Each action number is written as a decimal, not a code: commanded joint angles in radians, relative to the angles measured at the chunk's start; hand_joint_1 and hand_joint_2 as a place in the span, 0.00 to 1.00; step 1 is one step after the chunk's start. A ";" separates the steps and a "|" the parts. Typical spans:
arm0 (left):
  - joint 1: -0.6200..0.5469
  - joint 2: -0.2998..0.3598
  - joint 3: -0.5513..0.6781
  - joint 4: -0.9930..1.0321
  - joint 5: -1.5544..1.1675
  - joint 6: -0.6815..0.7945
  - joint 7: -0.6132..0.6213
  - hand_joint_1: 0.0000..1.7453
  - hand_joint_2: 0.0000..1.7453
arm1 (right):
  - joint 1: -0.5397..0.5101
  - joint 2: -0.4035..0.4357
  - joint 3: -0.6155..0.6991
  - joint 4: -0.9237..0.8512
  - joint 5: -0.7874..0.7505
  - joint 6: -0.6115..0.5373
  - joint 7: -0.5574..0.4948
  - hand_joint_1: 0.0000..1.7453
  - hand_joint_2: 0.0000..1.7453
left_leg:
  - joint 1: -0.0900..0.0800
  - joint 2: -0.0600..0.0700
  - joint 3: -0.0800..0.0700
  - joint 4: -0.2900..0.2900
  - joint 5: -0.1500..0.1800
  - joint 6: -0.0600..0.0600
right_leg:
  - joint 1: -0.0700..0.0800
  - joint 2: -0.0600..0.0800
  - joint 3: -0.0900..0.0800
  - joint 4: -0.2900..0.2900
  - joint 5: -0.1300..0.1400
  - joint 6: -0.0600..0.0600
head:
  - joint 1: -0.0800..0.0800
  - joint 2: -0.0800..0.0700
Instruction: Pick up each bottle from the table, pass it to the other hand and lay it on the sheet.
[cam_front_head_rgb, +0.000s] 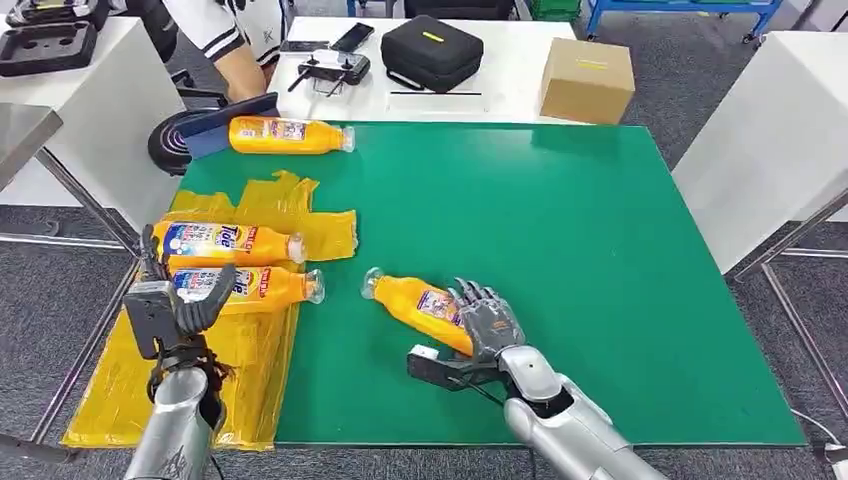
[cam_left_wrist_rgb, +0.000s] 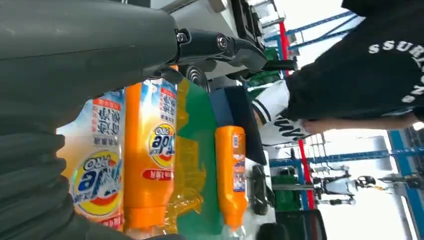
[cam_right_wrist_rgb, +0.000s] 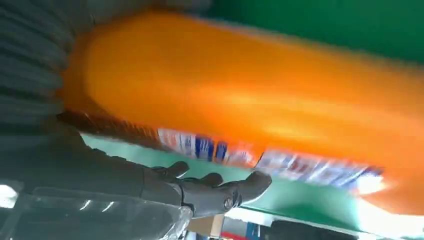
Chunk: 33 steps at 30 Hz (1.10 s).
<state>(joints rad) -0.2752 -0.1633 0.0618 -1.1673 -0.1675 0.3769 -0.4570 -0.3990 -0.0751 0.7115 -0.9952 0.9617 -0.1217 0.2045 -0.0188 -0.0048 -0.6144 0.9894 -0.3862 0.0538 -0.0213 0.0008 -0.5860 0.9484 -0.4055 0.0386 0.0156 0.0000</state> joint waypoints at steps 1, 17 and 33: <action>-0.006 0.023 -0.036 -0.013 0.007 -0.006 0.001 0.00 1.00 | 0.040 0.013 -0.023 0.127 0.046 0.040 0.002 0.97 1.00 | 0.002 -0.004 0.002 -0.002 0.001 -0.006 | 0.002 -0.004 0.003 -0.002 0.000 -0.003 | 0.000 0.000; 0.000 0.022 -0.044 -0.030 0.017 -0.008 0.000 0.00 1.00 | 0.058 0.027 -0.068 0.052 0.068 0.023 0.000 1.00 1.00 | 0.004 -0.002 0.007 -0.001 0.000 -0.003 | 0.000 -0.002 0.006 -0.001 0.000 -0.005 | 0.000 0.000; 0.008 0.022 -0.048 -0.046 0.018 -0.013 0.001 0.00 1.00 | 0.077 0.036 -0.107 0.000 0.069 -0.040 -0.008 1.00 1.00 | 0.004 -0.002 0.006 -0.001 -0.001 -0.005 | 0.000 -0.002 0.006 -0.001 0.000 -0.005 | 0.000 0.000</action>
<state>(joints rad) -0.2634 -0.1629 0.0374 -1.2139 -0.1553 0.3681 -0.4597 -0.3794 -0.0431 0.6554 -0.9941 1.0357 -0.1102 0.2033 -0.0158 -0.0054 -0.6090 0.9894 -0.3865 0.0521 -0.0219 0.0006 -0.5818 0.9484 -0.4051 0.0351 0.0156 0.0000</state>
